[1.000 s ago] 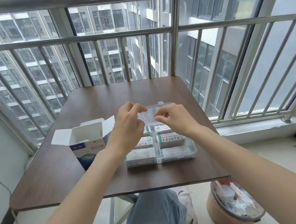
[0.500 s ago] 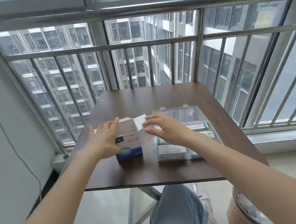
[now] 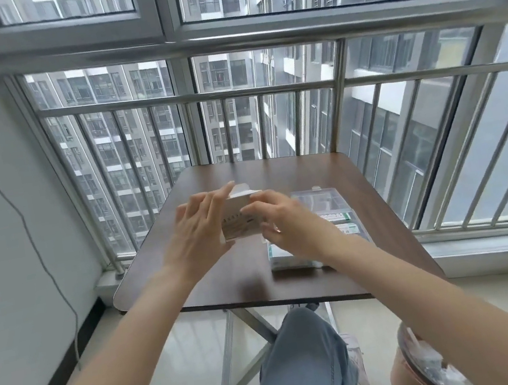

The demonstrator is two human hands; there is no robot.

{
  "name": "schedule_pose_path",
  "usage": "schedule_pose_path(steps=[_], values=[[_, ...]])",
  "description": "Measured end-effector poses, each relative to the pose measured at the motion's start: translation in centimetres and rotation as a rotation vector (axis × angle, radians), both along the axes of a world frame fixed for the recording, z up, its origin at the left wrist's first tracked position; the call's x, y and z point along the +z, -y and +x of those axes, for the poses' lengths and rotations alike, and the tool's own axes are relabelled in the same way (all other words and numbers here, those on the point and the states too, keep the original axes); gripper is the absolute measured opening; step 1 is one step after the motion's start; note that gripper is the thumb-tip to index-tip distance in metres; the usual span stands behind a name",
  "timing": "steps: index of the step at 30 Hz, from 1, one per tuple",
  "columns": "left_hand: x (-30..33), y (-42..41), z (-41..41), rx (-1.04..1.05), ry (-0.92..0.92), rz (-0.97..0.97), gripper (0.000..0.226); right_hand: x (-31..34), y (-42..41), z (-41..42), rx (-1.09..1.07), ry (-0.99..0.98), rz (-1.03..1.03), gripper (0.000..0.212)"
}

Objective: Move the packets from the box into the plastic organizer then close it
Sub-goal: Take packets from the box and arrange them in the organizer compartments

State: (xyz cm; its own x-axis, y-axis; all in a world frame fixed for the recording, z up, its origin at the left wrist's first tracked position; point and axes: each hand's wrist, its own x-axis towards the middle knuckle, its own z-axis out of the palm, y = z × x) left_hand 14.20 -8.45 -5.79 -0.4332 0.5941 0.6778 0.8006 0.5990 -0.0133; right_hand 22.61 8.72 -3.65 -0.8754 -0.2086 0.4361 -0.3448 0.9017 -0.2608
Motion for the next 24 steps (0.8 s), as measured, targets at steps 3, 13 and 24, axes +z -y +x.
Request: schedule_pose_path(steps=[3, 13, 24], values=[[0.7, -0.6, 0.9, -0.026, -0.043, 0.018, 0.100, 0.5, 1.1, -0.1, 0.032, 0.087, 0.109, 0.035], [1.1, -1.7, 2.6, -0.065, -0.158, -0.030, 0.103, 0.4, 1.8, 0.2, -0.101, 0.471, 0.240, 0.038], [-0.1, -2.5, 2.4, -0.048, -0.106, -0.010, 0.099, -1.3, 0.6, 0.0, -0.038, 0.284, 0.190, 0.029]])
